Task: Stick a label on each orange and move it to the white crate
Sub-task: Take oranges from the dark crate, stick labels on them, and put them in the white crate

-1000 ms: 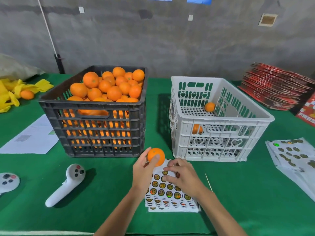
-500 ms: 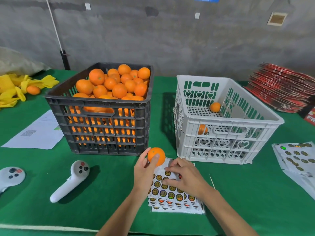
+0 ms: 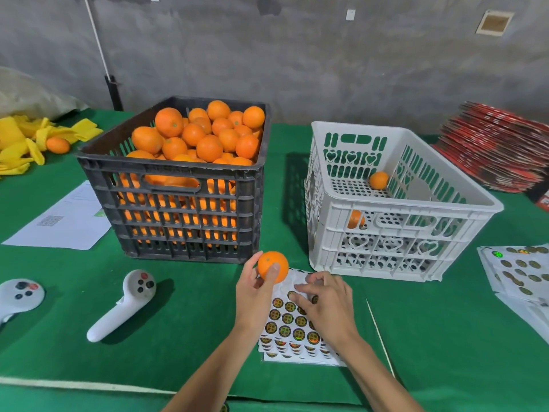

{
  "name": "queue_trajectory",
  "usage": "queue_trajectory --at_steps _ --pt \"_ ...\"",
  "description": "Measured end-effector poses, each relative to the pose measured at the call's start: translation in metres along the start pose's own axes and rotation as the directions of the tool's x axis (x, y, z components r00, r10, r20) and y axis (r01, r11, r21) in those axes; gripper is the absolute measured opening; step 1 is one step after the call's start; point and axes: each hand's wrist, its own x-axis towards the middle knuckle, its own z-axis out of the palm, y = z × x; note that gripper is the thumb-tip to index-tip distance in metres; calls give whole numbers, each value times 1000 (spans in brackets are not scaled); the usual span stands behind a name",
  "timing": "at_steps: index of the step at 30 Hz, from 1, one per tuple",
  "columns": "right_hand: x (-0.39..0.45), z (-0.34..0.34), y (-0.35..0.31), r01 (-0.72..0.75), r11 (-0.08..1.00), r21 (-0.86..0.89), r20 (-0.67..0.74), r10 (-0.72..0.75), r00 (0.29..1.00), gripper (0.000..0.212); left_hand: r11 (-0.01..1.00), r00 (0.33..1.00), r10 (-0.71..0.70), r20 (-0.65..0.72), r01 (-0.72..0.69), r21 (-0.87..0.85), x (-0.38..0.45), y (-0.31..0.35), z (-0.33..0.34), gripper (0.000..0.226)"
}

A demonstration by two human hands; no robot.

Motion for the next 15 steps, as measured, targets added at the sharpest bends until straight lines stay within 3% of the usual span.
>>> queue_trajectory --at_steps 7,15 --pt "1 4 -7 29 1000 -9 17 -29 999 16 1000 1000 11 -8 -11 9 0 -1 -1 42" --pt "8 -3 -12 -66 994 83 160 52 986 4 999 999 -8 -39 6 -53 -3 -3 -3 48"
